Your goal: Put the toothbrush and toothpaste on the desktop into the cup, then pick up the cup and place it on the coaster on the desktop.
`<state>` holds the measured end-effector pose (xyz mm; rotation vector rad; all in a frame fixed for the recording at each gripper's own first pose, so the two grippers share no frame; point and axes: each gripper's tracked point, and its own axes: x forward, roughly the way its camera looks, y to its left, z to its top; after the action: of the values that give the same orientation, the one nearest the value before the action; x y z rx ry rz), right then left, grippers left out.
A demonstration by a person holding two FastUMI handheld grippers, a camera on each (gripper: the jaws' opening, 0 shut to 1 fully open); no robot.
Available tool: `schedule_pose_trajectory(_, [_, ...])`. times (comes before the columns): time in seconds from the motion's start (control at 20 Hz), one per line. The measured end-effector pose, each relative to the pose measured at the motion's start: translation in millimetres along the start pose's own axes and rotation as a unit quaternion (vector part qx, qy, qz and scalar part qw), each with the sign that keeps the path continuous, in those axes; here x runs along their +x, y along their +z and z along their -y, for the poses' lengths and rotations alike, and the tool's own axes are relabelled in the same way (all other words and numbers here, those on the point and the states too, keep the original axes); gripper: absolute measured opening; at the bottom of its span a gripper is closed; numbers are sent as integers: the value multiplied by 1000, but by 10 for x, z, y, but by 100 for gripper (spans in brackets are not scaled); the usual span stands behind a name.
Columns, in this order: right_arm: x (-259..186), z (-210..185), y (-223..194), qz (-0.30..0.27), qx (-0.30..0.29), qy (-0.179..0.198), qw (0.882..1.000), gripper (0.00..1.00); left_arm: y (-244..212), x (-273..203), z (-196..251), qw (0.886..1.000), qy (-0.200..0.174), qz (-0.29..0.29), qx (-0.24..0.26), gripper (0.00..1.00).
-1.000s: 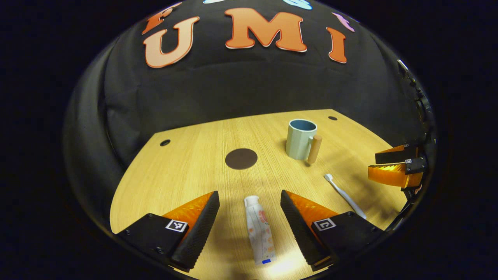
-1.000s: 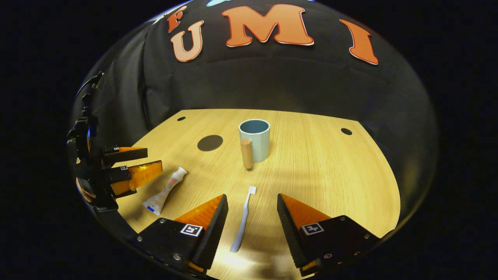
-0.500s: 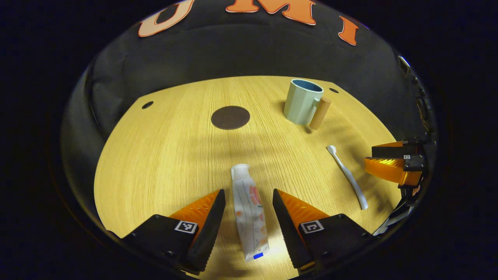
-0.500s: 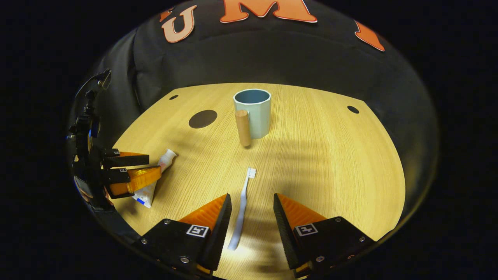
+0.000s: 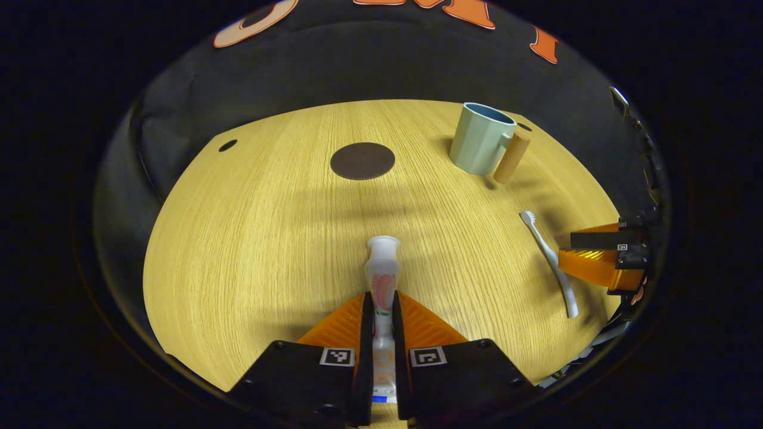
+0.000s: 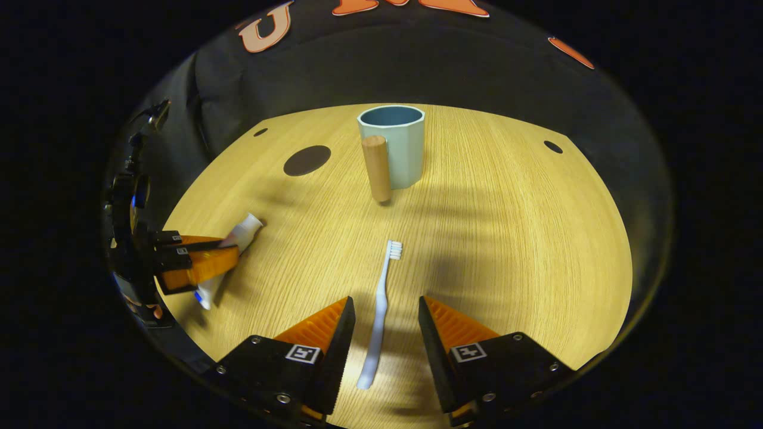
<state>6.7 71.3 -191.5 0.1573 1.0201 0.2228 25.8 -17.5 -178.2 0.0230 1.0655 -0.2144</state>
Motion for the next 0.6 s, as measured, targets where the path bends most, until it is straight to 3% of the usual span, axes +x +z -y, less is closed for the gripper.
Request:
schedule_pose_trajectory(0.05, [28, -34, -11, -7, 8, 7, 1000, 52, 13, 25, -8, 1000, -3, 7, 2, 19])
schedule_pose_trajectory(0.1, [67, -23, -20, -13, 8, 4, 1000, 53, -8, 23, 5, 1000, -5, 3, 1, 20])
schedule_pose_trajectory(0.15, [92, -1, -28, -18, 6, -1, 1000, 45, 2, 3, -7, 1000, -5, 9, 0, 20])
schedule_pose_trajectory(0.35, [140, -2, -56, -30, 6, -5, 1000, 35, -7, -10, -18, 1000, -2, 12, -5, 20])
schedule_pose_trajectory(0.6, [176, 36, 2, -15, -40, -33, 999, 14, -32, -86, -101, 1000, 0, 21, -14, 20])
